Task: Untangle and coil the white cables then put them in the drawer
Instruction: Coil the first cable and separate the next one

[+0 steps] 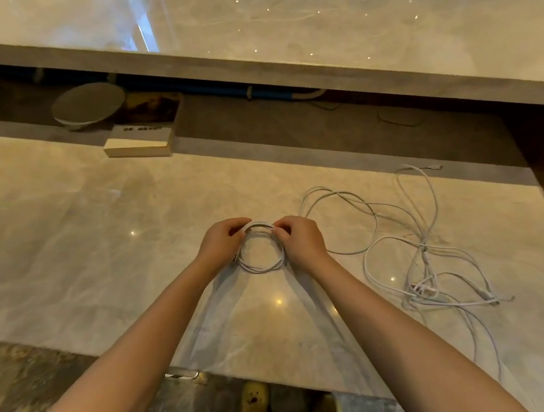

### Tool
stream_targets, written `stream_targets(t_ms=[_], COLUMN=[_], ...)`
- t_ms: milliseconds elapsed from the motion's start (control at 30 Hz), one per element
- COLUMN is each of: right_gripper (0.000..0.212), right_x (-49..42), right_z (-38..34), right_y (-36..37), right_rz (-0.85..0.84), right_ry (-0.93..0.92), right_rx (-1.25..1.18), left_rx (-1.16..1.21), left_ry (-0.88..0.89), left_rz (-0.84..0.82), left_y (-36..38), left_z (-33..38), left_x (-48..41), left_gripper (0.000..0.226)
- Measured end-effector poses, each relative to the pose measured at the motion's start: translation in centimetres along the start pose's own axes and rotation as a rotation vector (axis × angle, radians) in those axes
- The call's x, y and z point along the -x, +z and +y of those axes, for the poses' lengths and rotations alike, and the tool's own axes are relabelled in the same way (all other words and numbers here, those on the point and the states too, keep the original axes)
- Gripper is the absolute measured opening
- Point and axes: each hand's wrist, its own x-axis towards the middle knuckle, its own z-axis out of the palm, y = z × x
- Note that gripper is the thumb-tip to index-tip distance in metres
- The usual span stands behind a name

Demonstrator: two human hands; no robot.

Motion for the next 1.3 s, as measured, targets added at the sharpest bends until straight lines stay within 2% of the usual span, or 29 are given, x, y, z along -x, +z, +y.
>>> stream_targets(t_ms=[200,333,467,533,633,867,967,1067,1133,1233,1300], right_gripper=[0.022,0.022,0.023,0.022,0.022,0.027,0.026,0.025,0.029,0.033,0.033], right_x=[-0.4,-0.5,-0.4,-0.3,0.5,1.5,1.7,1.5,1.0,0.0,-0.4], right_z=[0.8,1.1,2.1,3.3,4.9,4.9,4.7,3.9,3.0,1.7,1.3], right_y=[1.4,-0.1,-2.9,-3.9,-4.6,-3.5,-2.9,-2.4,-1.9,-0.8,-0.1], right_rz=[-0.003,-0.022,0.043,0.073,0.017,0.005,0.064,0.134,0.073,-0.09,-0.134], right_ry=[-0.024,-0.022,0.001,0.039,0.099,0.043,0.017,-0.056,-0.108,-0.131,-0.119], right_rx=[0.065,-0.039,-0.113,-0.056,0.077,0.216,0.289,0.293,0.266,0.315,0.348], left_rx=[-0.166,-0.101,-0.001,0.016,0.022,-0.018,-0.221,-0.612,-0.64,-0.506,-0.441], left_ry=[0.064,0.045,0.02,0.032,0.047,0.048,0.031,-0.016,-0.033,-0.01,0.033], left_rz=[-0.014,-0.024,0.013,0.036,0.031,0.051,0.025,-0.081,-0.105,-0.054,-0.023], left_y=[-0.2,-0.5,-1.0,-1.0,-0.5,0.6,0.8,0.9,1.0,1.0,0.7], left_z=[-1.4,-1.8,-1.9,-1.5,-0.1,1.6,1.3,0.4,0.1,0.2,0.3], left_x=[-0.1,-0.2,-0.4,-0.6,-1.0,-2.0,-2.3,-2.3,-2.1,-2.2,-2.1], left_gripper=[0.034,0.032,0.028,0.027,0.03,0.036,0.031,0.046,0.045,0.031,0.025])
